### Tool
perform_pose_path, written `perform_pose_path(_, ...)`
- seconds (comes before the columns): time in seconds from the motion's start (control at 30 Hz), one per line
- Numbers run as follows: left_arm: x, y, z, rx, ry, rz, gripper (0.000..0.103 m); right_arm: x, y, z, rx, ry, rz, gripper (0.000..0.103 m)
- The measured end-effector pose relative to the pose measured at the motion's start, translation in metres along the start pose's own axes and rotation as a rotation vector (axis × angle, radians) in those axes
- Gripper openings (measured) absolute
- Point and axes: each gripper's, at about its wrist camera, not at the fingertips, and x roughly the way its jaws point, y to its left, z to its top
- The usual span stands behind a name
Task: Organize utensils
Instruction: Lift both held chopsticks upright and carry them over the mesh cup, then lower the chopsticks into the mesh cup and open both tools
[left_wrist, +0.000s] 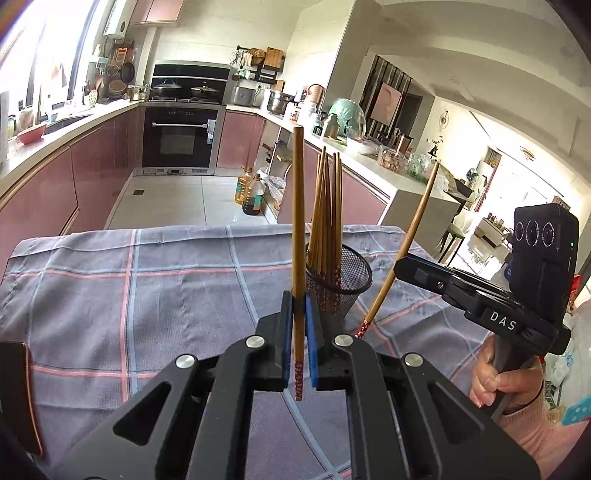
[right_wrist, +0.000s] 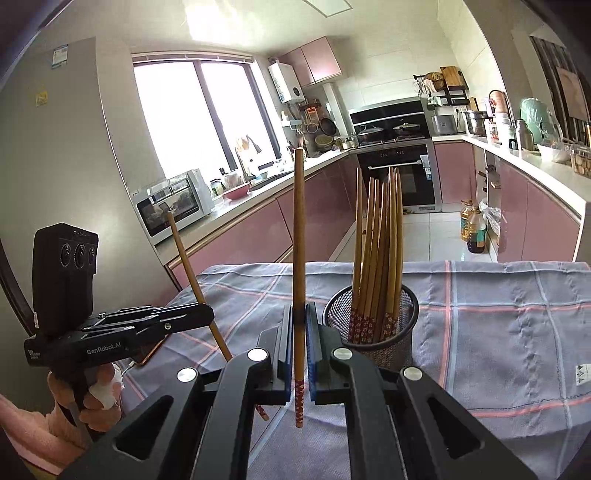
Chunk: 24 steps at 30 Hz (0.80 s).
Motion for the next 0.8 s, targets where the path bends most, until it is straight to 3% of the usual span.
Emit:
perform_pose_path(0.53, -0.007, -0.035, 0.07, 0.074, -0.124, -0.053, 0.008, -0.014, -0.017, 0.052, -0.036, -0.093, -0.023, 0.005)
perform_pose_path(0.8, 0.001, -0.056, 0.087, 0.11, -0.158, -0.052, 0.008, -0.006, -0.028, 0.069, -0.049, -0.11, -0.052, 0.005)
